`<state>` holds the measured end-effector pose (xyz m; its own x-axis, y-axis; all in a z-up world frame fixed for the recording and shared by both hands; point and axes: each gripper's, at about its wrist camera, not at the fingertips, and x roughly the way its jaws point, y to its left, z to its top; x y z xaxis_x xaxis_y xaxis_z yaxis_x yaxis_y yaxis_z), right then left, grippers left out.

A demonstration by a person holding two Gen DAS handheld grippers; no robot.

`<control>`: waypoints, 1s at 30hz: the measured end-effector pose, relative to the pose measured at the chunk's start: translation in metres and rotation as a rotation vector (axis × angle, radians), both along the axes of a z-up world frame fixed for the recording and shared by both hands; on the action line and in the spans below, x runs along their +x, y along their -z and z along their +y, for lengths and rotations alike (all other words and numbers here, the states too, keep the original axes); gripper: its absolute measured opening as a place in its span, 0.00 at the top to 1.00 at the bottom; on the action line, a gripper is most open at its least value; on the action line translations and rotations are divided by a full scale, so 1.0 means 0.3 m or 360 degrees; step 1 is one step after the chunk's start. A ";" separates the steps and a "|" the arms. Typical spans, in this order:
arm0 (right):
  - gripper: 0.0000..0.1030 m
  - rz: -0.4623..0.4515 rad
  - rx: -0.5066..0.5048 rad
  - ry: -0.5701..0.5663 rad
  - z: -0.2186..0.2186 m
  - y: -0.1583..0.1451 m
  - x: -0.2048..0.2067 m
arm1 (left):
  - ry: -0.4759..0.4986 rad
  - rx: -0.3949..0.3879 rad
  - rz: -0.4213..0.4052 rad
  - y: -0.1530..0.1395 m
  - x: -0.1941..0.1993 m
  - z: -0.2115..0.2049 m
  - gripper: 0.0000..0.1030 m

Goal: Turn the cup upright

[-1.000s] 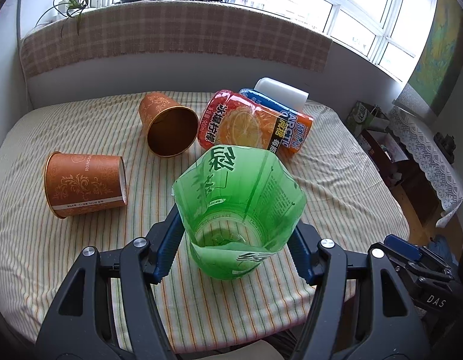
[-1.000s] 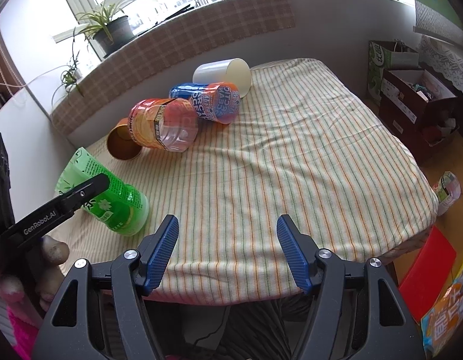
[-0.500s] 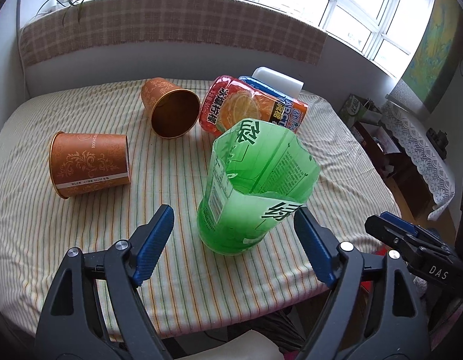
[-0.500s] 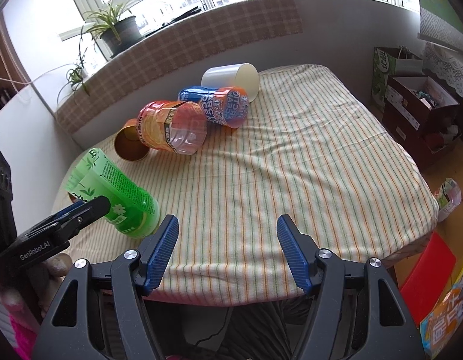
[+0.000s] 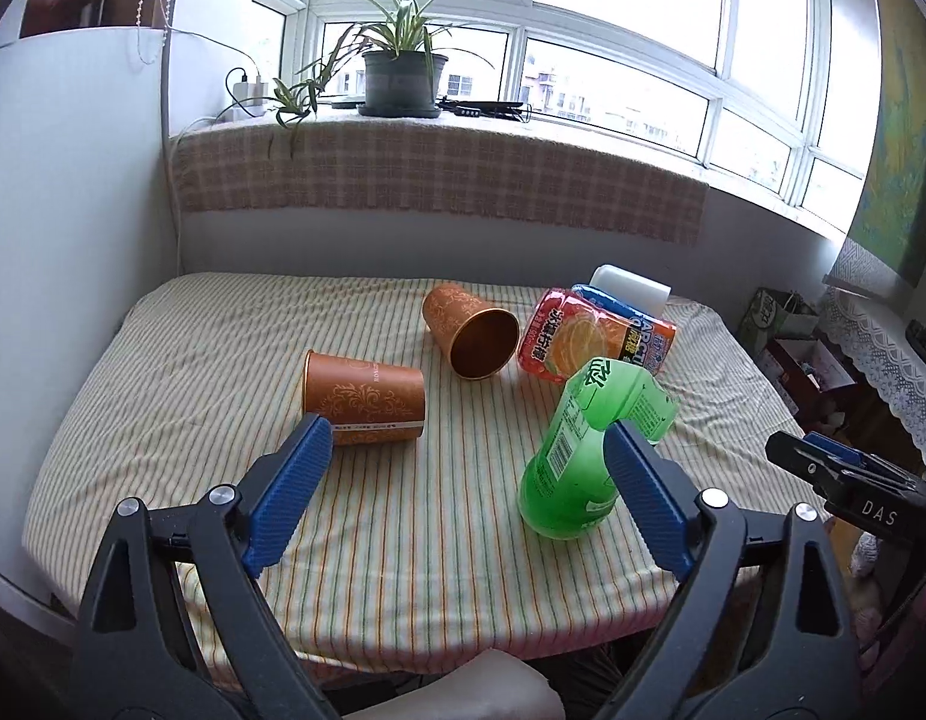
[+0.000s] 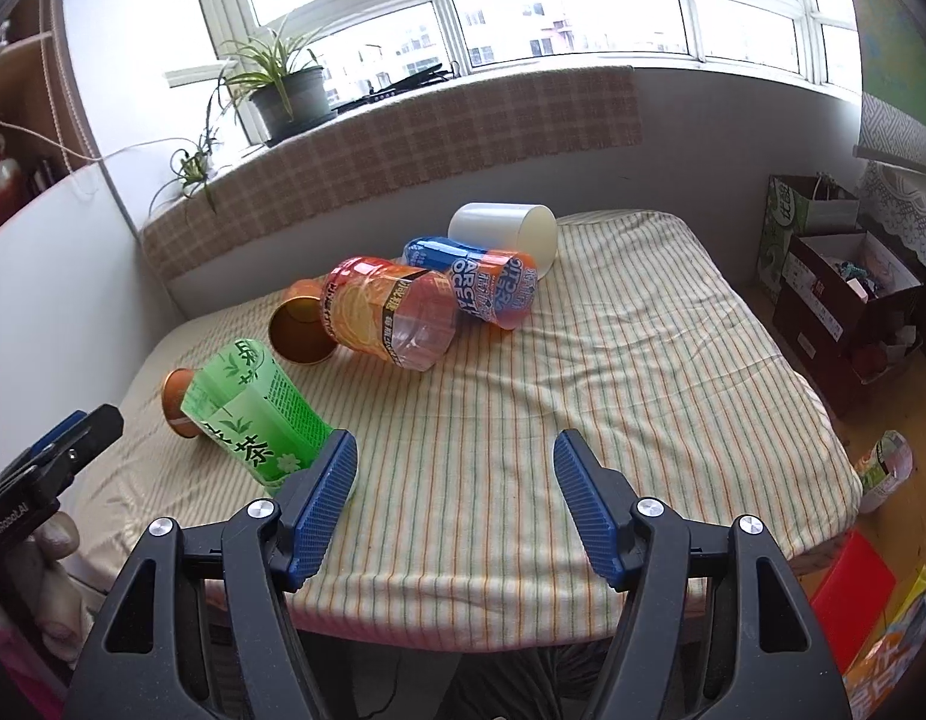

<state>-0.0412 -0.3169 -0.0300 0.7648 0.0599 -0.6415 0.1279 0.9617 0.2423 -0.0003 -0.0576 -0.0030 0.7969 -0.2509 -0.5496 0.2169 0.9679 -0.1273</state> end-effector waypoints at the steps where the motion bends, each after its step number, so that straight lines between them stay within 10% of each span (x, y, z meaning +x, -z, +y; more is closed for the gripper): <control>1: 0.24 -0.0027 -0.0009 -0.0005 0.007 -0.011 -0.001 | -0.0022 0.0001 -0.0038 -0.015 -0.010 0.007 0.01; 10: 0.20 -0.0202 -0.0109 0.0049 0.046 -0.074 -0.026 | -0.0133 0.0046 -0.0247 -0.087 -0.071 0.028 0.01; 30: 0.20 -0.0185 -0.0096 0.0041 0.057 -0.064 -0.015 | -0.0172 0.0062 -0.0247 -0.095 -0.089 0.040 0.01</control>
